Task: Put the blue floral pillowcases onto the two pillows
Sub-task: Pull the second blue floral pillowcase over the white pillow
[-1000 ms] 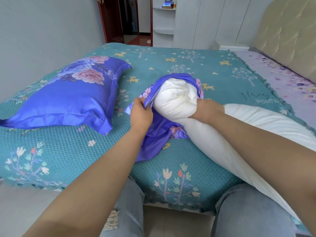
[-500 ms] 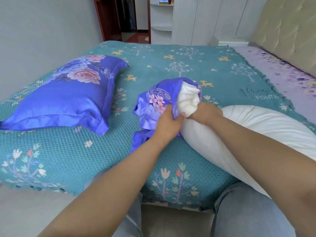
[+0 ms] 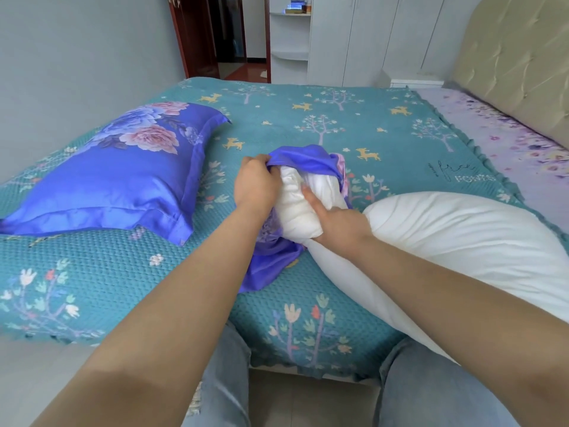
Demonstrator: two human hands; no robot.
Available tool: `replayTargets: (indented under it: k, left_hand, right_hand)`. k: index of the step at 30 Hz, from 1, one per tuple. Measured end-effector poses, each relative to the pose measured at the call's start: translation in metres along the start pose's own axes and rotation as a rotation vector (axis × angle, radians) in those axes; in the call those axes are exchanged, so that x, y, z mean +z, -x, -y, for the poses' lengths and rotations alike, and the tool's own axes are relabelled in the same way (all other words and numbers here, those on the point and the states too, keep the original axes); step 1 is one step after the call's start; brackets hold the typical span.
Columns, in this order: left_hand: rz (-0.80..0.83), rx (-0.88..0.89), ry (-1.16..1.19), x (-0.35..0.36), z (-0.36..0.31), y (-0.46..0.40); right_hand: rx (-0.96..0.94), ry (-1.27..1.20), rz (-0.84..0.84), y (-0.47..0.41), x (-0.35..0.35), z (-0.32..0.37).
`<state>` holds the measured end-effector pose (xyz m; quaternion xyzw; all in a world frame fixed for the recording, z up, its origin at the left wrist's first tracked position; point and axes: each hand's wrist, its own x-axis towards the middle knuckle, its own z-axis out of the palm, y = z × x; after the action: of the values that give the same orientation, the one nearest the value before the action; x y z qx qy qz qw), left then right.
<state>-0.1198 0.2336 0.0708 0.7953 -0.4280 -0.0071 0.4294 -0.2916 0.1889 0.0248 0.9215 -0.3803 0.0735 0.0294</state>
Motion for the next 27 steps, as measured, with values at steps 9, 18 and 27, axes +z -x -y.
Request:
replayTargets:
  k: [9,18,27]
  left_hand:
    - [0.075,-0.015,0.142,-0.007,-0.014,0.015]
    - [0.071,-0.061,0.306,0.009,-0.027,0.047]
    - [0.076,0.0,-0.01,-0.017,0.032,0.025]
  right_hand:
    - [-0.16,0.091,0.091,-0.01,0.0,0.011]
    - [0.022,-0.001,0.172,-0.029,-0.014,-0.002]
    - [-0.002,0.035,0.1,-0.028,0.001,-0.004]
